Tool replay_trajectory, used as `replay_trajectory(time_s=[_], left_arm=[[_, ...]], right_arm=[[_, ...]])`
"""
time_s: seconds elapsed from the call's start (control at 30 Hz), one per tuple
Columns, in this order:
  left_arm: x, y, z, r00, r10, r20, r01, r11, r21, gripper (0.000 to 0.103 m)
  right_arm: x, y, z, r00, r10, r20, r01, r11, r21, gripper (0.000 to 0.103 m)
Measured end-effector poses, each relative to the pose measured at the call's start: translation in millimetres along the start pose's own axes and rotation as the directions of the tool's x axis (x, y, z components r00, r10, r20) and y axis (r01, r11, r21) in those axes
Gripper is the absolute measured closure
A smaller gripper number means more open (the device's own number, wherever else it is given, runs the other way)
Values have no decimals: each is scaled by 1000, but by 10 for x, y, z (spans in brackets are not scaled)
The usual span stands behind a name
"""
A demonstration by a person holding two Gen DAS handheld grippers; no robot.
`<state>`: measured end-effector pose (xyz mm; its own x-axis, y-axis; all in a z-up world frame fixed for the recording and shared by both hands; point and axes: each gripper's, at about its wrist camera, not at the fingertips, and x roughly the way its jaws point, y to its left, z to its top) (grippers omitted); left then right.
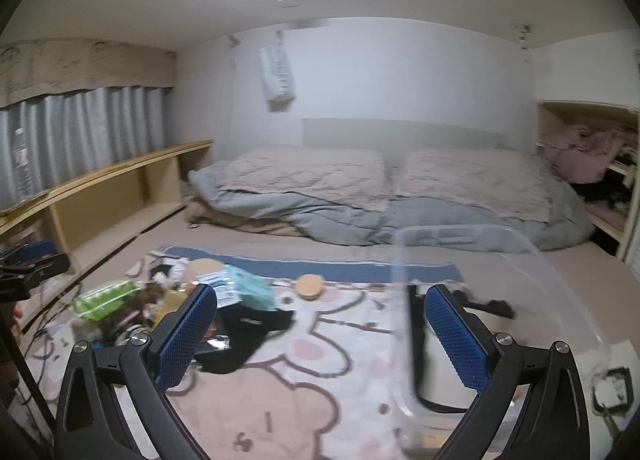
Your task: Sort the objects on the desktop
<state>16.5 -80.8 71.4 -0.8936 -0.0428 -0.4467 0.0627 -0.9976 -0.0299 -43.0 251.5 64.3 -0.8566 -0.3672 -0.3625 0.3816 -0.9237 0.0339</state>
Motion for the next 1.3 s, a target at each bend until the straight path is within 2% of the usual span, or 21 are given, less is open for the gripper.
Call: replay_trajectory(time_s=[0.37, 0.5, 0.57, 0.7, 0.9, 1.1, 1.2, 1.23, 1.3], left_arm=[[-87, 387, -129, 994, 104, -27, -105, 994, -33, 0], [-69, 486, -154, 990, 140, -32, -141, 989, -47, 0], [-71, 544, -185, 983, 184, -22, -185, 981, -52, 0], [-24, 681, -257, 974, 226, -31, -228, 972, -59, 0], [114, 1016, -436, 959, 256, -124, -270, 955, -121, 0], [274, 1357, -698, 927, 305, -218, -338, 931, -137, 0], [356, 1521, -863, 909, 305, -284, -357, 922, -152, 0], [385, 1576, -923, 903, 299, -307, -359, 920, -159, 0], [446, 1673, -1056, 891, 282, -357, -360, 916, -175, 0]], right_arm=[[14, 627, 176, 983, 175, 57, -170, 981, -92, 0], [156, 872, 315, 975, 216, 49, -207, 968, -144, 0], [263, 1001, 376, 967, 251, 43, -241, 957, -164, 0], [431, 1192, 358, 959, 282, 39, -274, 950, -147, 0], [786, 1420, 61, 945, 318, -73, -325, 937, -127, 0], [1020, 1667, -151, 941, 310, -135, -332, 924, -189, 0], [1076, 1736, -201, 927, 342, -153, -367, 911, -189, 0], [1097, 1756, -216, 928, 340, -156, -365, 912, -187, 0], [1158, 1837, -258, 943, 282, -177, -315, 927, -202, 0]])
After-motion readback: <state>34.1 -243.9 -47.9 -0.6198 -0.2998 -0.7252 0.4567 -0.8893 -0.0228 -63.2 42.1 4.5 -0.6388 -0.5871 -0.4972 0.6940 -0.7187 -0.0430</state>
